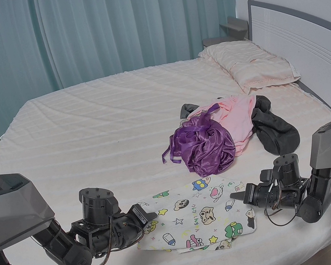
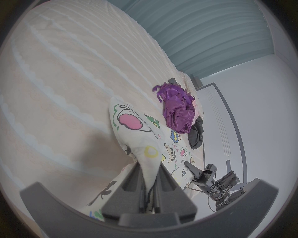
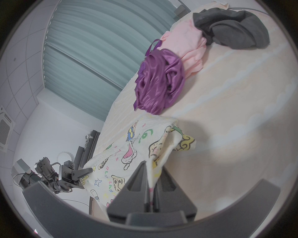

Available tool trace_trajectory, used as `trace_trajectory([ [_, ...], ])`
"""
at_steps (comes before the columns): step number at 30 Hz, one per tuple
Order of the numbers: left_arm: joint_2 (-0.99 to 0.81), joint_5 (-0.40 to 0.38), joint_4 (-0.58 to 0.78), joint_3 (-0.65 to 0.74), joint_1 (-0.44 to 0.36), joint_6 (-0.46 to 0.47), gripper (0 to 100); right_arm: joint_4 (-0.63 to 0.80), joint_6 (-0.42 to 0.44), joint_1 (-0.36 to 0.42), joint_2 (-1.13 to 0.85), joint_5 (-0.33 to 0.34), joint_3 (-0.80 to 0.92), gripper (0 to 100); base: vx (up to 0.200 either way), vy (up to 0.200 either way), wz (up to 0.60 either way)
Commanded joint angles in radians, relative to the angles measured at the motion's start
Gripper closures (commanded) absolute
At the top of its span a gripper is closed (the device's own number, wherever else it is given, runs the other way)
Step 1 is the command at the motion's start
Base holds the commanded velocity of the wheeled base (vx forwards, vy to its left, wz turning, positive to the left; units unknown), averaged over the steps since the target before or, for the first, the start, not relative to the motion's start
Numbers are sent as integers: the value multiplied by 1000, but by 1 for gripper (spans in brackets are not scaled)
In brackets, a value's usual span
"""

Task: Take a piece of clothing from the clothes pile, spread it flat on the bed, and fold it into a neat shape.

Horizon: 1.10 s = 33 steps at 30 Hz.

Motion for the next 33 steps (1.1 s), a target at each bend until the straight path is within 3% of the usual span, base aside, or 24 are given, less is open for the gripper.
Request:
trace_trajectory([
  [1, 4, 1, 0, -1, 0, -2, 100, -1, 0, -4, 2, 0, -1, 100, 0, -200, 0],
  [11, 40, 9, -2, 33, 9, 3, 100, -1, -14, -5, 23, 2, 6, 100, 0, -20, 0],
  [12, 40, 9, -2, 39, 11, 1, 0, -1, -17, -2, 29, 2, 6, 0, 0, 0, 0],
  [16, 40, 13, 0, 74, 17, 10, 0, -2, -22, -4, 25, 0, 17, 0, 0, 0, 0],
  [20, 39, 64, 7, 115, 89, 119, 0, -2, -112, -54, -4, -4, 78, 0, 0, 0, 0],
  [24, 28, 102, 4, 108, 162, 161, 0, 9, -178, -79, -60, 19, 161, 0, 0, 0, 0],
  [31, 16, 69, -2, 92, 199, 141, 0, 9, -281, -73, -52, 111, 239, 0, 0, 0, 0],
  [33, 16, 50, -2, 76, 199, 93, 0, -2, -298, -71, -37, 134, 246, 0, 0, 0, 0],
])
